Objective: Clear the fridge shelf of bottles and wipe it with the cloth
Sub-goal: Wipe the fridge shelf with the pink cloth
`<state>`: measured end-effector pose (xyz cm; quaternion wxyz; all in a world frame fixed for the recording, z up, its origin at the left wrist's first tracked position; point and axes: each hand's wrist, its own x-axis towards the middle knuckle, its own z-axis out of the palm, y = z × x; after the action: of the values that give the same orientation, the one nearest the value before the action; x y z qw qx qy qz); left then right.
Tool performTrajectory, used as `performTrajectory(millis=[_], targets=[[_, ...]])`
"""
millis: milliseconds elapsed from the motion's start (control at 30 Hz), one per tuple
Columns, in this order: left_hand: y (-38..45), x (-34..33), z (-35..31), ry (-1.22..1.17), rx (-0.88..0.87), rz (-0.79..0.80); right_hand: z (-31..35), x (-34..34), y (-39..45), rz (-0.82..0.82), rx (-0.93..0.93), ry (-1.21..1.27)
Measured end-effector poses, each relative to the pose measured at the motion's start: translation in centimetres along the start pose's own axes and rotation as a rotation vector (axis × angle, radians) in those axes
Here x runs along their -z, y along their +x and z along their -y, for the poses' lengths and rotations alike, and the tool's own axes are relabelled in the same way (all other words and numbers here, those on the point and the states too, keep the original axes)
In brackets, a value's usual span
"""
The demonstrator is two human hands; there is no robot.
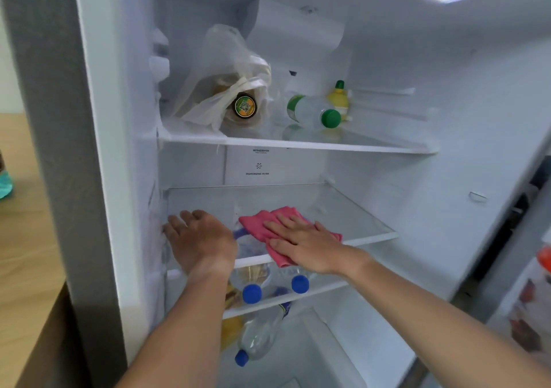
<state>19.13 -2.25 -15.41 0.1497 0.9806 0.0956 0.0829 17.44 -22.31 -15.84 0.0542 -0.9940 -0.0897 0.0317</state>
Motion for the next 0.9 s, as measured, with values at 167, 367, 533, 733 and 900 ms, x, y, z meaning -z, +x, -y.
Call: performTrajectory(millis=[167, 367, 533, 733, 900], targets=[[-0.1, -0.3, -0.1, 0.035, -0.006, -0.004, -6.2, 1.2, -1.8, -0.032, -0.404, 0.0], [0.4, -0.9, -0.4, 0.065, -0.004, 0.017, -5.2, 2.2, 2.0, 0.028, -0.662, 0.05], [0.5, -1.0, -0.6, 0.102, 0.006, 0.032, 1.1, 0.9, 7.9, 0.025, -0.261, 0.029], [0.9, -1.2, -0.7, 0.151, 0.0, 0.047, 1.5, 1.2, 11.9, 0.019, -0.071, 0.083], [1.2, -1.3, -0.7, 0.148, 0.013, 0.051, 1.6, 1.7, 9.0, 0.051, 0.243, 0.295]])
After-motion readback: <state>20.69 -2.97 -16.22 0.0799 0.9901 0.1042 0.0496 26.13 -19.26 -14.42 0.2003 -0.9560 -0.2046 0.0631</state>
